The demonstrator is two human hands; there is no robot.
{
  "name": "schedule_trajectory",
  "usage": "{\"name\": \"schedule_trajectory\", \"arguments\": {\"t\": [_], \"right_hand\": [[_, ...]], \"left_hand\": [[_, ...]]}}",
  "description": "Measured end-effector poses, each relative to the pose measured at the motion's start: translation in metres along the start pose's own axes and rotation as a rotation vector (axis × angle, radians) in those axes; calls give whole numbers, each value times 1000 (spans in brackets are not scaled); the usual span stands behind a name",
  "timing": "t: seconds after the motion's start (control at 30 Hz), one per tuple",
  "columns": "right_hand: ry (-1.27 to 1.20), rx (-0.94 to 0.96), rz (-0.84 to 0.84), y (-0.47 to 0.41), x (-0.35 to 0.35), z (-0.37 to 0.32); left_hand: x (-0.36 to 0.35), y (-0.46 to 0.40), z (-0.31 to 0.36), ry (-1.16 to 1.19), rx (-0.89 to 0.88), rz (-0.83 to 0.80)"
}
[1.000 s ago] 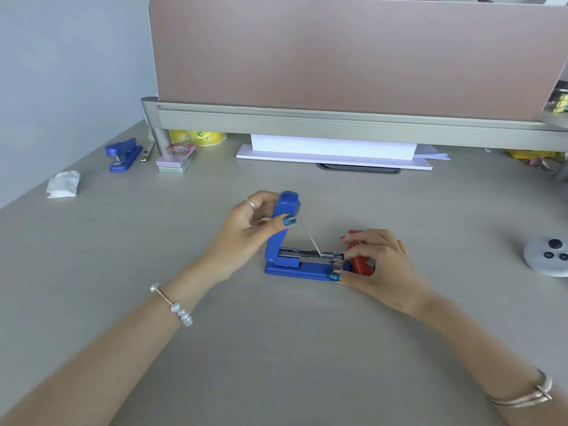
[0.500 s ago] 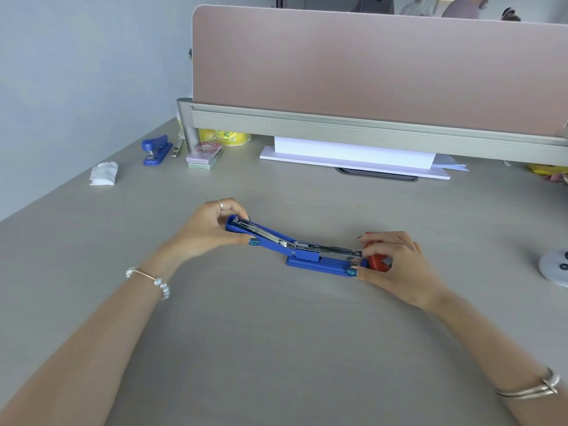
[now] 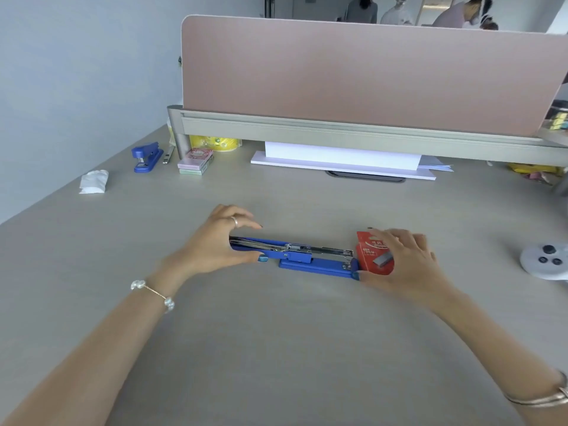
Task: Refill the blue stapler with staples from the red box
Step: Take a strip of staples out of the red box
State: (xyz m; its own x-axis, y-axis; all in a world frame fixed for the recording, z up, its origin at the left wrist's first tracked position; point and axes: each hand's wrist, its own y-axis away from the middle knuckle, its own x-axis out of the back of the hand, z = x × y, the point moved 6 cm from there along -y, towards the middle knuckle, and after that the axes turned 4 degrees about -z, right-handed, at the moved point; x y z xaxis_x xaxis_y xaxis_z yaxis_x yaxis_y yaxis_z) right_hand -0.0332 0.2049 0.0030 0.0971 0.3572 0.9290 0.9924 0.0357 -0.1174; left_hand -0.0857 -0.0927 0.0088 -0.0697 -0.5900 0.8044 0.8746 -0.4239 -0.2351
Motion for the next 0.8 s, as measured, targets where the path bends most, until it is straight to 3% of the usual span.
{"name": "schedule_trajectory", "arguments": {"t": [0.17,0.33,0.5,0.57,0.63,0.73,0.8], "right_hand": [[-250,-135,-63,3,8,11],[-935,-155,-156,9,23,-13],[-1227,-63,-246,4,25,-51],[-1226,-48,-298,0,22,-59],[-1077,-37,-284,-2,25,-60],[-710,40,-104,-6,44,-53],[-637,75,-25,-4,55,-51]], "left_hand": [[-21,-6,95,-113,-271,89],[-60,-22,138,-23,-213,43],[-57,-25,144,232,-151,197],[-51,-22,140,292,-120,274],[-49,-18,137,282,-108,299],[-50,-13,135,230,-120,313],[-52,-11,135,198,-139,325]]}}
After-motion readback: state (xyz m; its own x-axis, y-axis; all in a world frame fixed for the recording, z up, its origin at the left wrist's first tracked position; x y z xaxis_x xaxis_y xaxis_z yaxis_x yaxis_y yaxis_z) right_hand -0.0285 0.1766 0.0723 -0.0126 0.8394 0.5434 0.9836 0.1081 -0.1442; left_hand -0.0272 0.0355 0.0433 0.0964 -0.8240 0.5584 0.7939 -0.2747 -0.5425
